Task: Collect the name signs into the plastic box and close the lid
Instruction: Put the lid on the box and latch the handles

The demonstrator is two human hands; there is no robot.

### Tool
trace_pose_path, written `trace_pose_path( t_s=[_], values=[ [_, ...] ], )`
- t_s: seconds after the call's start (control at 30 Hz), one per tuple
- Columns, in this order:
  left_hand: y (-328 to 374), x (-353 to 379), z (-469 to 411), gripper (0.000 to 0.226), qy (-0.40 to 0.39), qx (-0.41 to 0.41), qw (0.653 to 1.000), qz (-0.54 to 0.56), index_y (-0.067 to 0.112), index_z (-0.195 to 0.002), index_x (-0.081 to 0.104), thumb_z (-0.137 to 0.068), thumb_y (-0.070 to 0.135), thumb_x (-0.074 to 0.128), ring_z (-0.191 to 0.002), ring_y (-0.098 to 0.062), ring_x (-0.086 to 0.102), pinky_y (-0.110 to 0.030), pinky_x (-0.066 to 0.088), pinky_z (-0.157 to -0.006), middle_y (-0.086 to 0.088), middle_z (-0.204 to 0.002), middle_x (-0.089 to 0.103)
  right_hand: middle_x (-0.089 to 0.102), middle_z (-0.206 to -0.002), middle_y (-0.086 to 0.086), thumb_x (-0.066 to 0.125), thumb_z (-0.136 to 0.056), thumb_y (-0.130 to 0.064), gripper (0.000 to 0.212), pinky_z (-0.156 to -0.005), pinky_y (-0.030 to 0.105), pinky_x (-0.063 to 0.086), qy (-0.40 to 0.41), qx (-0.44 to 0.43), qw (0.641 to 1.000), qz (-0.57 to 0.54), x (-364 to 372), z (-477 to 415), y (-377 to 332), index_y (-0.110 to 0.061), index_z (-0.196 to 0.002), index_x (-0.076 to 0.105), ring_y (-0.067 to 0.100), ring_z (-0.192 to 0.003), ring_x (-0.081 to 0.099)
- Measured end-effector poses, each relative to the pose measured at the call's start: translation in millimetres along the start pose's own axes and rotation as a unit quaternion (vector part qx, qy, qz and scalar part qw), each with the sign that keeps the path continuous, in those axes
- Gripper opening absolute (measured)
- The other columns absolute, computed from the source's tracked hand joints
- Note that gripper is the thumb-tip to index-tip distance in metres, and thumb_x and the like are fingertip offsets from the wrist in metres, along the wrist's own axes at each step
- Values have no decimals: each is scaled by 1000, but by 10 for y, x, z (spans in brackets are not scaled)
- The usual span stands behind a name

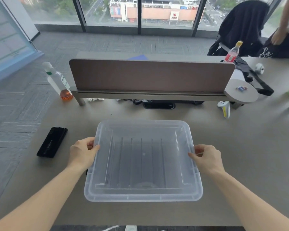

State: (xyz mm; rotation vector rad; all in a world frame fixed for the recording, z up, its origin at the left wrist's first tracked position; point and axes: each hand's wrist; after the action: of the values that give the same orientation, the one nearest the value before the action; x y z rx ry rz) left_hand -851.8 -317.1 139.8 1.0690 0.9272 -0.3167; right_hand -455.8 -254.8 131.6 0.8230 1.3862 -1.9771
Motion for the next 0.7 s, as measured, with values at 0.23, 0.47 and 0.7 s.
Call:
trace_pose_path(
  t_s=[0.23, 0.47, 0.7],
  values=[
    [-15, 37, 7, 23, 1, -3, 1000, 0, 14, -115, 76, -94, 16, 70, -85, -18, 64, -28, 46, -77, 6, -86, 67, 71, -81, -6, 78, -83, -21, 14, -74, 29, 52, -2, -1, 1000, 0, 18, -20, 21, -16, -96, 79, 20, -82, 70],
    [-12, 57, 18, 21, 0, -3, 1000, 7, 15, -114, 77, -94, 16, 69, -84, -19, 65, -28, 46, -75, 3, -86, 69, 73, -82, -2, 79, -83, -20, 16, -81, 33, 56, 2, -9, 1000, 3, 31, -20, 25, -15, -98, 80, 20, -81, 70],
    [1, 57, 33, 22, 6, -7, 1000, 5, 14, -114, 76, -93, 15, 70, -80, -15, 62, -18, 41, -66, 8, -81, 66, 75, -86, 2, 79, -83, -21, 19, -78, 31, 55, 4, -3, 1000, -3, 35, -1, 26, -15, -101, 81, 22, -82, 71]
  ],
)
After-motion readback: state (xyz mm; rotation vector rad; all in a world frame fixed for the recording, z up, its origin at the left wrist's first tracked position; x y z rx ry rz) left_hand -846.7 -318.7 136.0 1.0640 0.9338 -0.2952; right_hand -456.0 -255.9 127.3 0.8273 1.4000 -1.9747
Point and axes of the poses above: each hand's wrist, its own z-axis away from the middle knuckle, its own x-axis out of the palm, y = z × x
